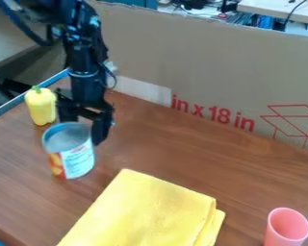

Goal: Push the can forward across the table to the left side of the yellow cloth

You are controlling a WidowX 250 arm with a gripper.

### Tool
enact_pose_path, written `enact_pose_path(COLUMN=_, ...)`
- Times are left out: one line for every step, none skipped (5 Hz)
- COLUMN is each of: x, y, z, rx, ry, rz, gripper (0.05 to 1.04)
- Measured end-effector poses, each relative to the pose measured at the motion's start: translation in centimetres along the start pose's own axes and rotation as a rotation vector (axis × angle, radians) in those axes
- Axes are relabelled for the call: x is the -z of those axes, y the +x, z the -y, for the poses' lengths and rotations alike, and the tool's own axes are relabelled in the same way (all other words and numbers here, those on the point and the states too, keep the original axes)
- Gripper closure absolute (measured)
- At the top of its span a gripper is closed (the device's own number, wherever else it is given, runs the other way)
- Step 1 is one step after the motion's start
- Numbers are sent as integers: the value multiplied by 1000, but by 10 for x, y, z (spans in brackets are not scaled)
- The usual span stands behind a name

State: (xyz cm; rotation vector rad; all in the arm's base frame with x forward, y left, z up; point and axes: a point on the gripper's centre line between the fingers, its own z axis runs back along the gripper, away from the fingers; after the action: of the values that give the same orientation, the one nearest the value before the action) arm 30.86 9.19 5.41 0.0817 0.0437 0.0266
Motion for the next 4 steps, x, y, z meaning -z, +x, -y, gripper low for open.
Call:
enact_pose_path(x=-6, y=-34, z=7, rx=-4, ry=-13, rz=-48, gripper=83)
enact_pose_path(x=-2, y=-63, z=14, rx=-4, ry=-31, rz=-118, gripper=83)
enact_pose_path(x=6, y=-81, z=19, rx=-3, ry=-50, rz=-191, gripper=83)
enact_pose_path(x=6, y=-84, z=20, rx=-10, ry=-62, rz=-209, gripper=83)
